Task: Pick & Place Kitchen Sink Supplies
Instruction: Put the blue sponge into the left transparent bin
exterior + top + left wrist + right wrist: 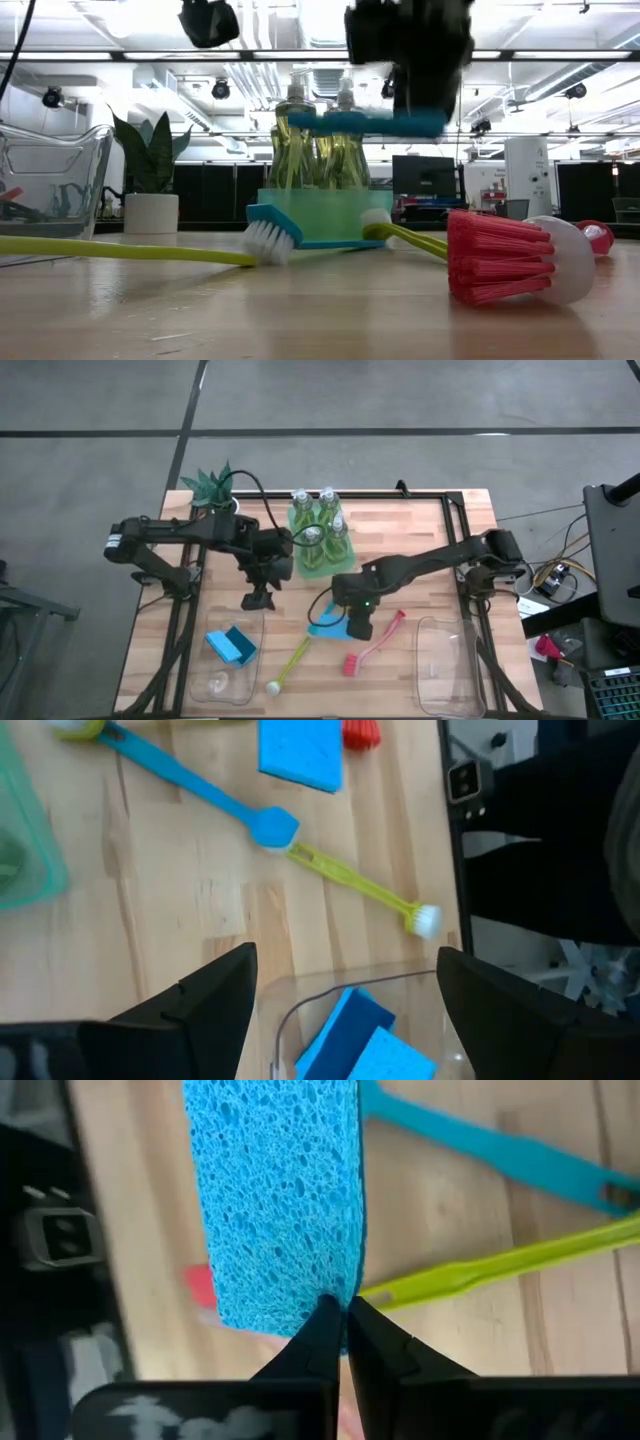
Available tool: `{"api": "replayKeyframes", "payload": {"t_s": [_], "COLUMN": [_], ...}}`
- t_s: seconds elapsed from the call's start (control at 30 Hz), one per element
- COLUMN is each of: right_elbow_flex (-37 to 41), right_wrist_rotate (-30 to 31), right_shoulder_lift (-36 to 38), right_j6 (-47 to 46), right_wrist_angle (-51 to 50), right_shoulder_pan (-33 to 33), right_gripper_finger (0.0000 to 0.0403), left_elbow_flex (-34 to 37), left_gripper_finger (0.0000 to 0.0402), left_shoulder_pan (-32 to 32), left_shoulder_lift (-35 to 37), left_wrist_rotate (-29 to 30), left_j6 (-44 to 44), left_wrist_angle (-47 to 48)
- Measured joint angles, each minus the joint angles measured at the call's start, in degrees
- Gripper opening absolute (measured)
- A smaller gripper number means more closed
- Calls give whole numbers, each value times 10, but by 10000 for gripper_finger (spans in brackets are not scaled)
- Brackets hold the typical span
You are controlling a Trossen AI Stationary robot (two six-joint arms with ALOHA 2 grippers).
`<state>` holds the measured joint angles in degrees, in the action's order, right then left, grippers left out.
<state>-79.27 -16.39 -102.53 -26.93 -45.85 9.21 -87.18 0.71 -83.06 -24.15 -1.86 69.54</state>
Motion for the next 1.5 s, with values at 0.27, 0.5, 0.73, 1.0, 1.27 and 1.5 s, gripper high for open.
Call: {"api": "replayKeyframes", "payload": {"t_s": [0.27, 0.5, 0.73, 1.0, 1.27, 1.5], "right_elbow_flex": [-56, -118, -153, -173, -178, -181], "right_wrist_rotate": [65, 198, 274, 347, 361, 361], "right_shoulder_lift": [64, 94, 96, 93, 93, 94], "right_j6": [-62, -84, -61, -26, -17, -16], "right_wrist_angle": [2, 2, -20, -18, -13, -9], "right_shoulder_pan": [0, 7, 25, 52, 46, 47], "right_gripper_finger": [9, 8, 8, 8, 8, 8], "left_elbow_flex": [-28, -42, -64, -68, -64, -64], "left_gripper_finger": [298, 298, 298, 298, 297, 247], "left_shoulder_pan": [-3, -8, -19, -43, -47, -53], "left_shoulder_lift": [12, 22, 33, 48, 38, 34], "left_wrist_rotate": [-7, -9, -18, 12, 11, 12], "left_j6": [-14, -120, -235, -352, -388, -392], "left_wrist_angle": [-5, -56, -75, -160, -185, -185]}}
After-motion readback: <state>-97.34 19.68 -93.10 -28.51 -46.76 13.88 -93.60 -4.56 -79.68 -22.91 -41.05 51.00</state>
